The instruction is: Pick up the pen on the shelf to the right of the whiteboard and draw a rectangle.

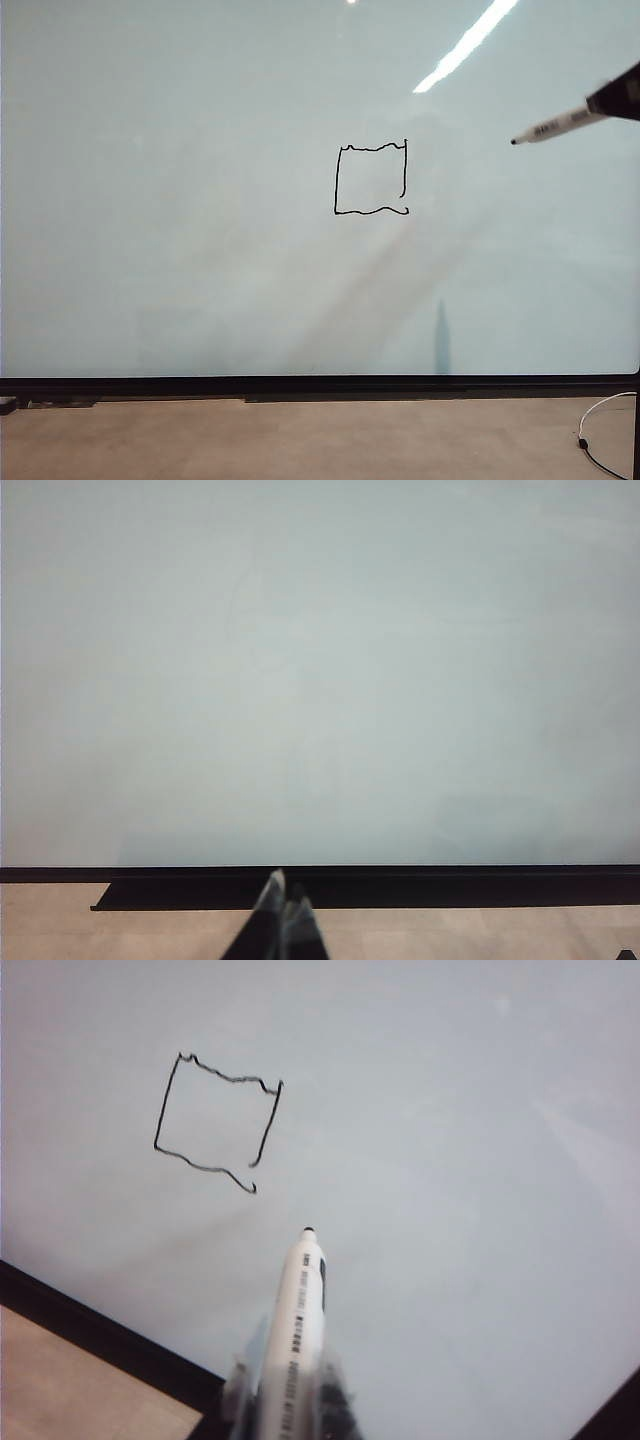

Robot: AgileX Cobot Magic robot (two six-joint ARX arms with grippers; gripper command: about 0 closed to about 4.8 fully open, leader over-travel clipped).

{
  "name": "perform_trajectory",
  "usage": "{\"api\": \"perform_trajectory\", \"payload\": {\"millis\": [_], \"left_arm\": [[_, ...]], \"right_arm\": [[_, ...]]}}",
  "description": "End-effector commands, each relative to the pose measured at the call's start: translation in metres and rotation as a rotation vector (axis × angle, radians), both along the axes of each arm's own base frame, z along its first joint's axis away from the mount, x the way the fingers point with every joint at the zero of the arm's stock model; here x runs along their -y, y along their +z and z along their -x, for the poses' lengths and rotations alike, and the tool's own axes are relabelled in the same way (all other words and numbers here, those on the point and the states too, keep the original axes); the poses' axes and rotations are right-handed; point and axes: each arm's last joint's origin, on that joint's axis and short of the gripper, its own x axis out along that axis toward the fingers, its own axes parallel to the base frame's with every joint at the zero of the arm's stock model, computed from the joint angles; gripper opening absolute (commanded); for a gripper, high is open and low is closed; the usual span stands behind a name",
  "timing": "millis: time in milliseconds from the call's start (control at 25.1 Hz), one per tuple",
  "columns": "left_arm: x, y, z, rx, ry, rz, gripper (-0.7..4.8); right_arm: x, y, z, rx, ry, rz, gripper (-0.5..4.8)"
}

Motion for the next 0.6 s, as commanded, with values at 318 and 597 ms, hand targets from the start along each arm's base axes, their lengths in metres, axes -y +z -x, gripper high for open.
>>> {"api": "perform_trajectory", "payload": {"millis": [318,597], "left_arm": [[0.0,0.002,0.0,0.009,0.0,-0.005,-0.04],[0.0,0.002,0.0,0.009,0.0,-0.005,-0.04]], "right_arm": [[0.007,-0.011,0.012,0.057,-0.03,-0.068,-0.06],[0.009,-0.018,0.017,0.04,-0.034,-0.083,-0.06]]}}
